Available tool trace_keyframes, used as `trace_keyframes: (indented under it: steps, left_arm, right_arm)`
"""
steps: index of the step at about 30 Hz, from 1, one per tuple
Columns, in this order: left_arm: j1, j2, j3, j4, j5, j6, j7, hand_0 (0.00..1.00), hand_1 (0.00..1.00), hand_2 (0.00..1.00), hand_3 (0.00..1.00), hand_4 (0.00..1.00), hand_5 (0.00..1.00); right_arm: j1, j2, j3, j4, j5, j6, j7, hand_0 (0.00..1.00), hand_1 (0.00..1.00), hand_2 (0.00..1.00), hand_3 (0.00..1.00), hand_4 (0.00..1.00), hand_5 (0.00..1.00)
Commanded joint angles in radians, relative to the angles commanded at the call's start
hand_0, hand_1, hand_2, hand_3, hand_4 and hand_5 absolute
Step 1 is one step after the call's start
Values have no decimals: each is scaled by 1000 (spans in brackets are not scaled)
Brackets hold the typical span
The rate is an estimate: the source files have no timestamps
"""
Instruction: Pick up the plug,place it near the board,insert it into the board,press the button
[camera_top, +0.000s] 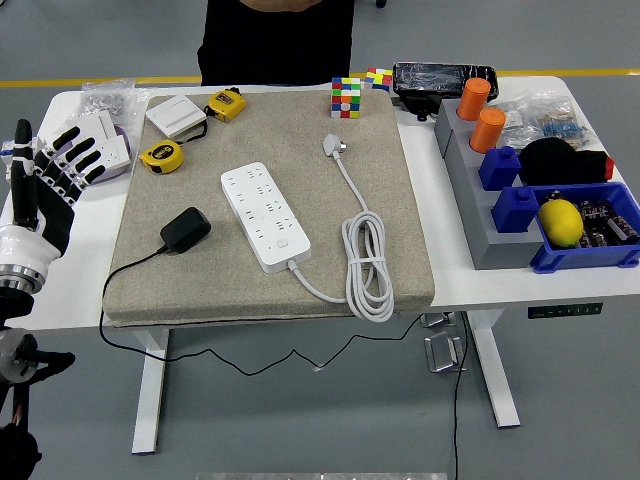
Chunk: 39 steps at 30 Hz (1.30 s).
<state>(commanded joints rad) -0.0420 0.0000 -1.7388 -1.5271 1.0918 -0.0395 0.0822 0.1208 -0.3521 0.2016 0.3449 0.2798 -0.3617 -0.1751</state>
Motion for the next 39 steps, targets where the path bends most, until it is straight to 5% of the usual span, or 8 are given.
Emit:
trace_keyframes:
  steps: [39]
  left_arm:
    - [-3, 0, 20, -40, 72, 19, -1, 744, 772, 754, 771, 998, 998]
  right_arm:
    - [-3, 25, 37, -1, -10, -7, 2, 798, 773, 757, 780, 998, 998]
